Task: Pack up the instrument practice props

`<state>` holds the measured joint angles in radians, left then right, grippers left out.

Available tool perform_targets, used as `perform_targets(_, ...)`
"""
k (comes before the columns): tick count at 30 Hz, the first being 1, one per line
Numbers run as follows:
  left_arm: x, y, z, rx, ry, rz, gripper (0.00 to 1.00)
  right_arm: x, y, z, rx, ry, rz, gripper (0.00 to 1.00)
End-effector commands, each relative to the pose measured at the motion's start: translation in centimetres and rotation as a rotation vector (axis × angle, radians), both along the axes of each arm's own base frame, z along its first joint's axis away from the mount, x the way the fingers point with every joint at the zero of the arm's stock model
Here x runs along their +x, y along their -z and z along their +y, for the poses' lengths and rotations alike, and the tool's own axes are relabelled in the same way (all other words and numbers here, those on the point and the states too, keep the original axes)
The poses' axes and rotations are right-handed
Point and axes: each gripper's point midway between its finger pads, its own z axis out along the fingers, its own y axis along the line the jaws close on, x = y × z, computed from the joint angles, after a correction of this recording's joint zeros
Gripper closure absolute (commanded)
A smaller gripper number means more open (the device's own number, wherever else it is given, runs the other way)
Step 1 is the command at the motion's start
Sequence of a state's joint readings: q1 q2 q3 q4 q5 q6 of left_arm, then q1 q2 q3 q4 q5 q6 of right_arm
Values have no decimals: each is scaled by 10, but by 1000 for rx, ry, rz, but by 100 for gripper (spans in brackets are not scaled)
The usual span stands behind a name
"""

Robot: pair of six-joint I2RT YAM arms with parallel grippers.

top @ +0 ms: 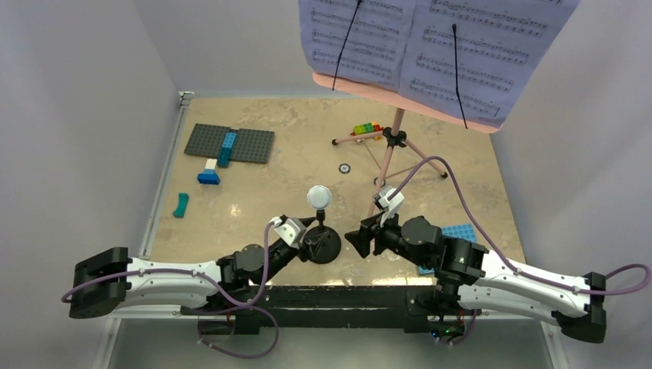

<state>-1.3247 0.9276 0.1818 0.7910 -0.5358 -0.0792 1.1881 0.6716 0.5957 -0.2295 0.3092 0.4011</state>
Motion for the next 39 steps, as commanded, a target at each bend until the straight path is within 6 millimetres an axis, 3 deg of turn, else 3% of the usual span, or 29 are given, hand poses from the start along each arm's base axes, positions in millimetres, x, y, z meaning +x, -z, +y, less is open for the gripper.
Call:
perform_targets(1, -4, -39, -4, -95, 23, -16, 43, 4, -1, -8, 9, 44, -1, 36)
perform_targets(5, -7, -62, 1, -157, 35, -38, 30, 5, -3, -9, 11, 50, -4, 35)
perform_targets(10, -4, -92, 4, -188, 19, -83, 30, 6, -4, -12, 11, 65, -2, 35)
perform_targets(15, 4, -99, 0, -146, -24, -95, 34, 6, -4, -16, 16, 79, 3, 35)
perform_targets(25, 19, -88, -4, -62, -116, -63, 61, 7, -4, -23, 21, 109, 9, 35)
perform_targets(29, 18, -88, -3, -60, -117, -65, 83, 7, -3, -24, 22, 111, 9, 35)
perform_targets(31, 17, -83, -3, -50, -110, -64, 100, 7, -1, -23, 20, 110, 11, 36)
perform_targets(39, 8, -36, 3, -9, -70, -17, 100, 4, 7, -18, 22, 93, 32, 36)
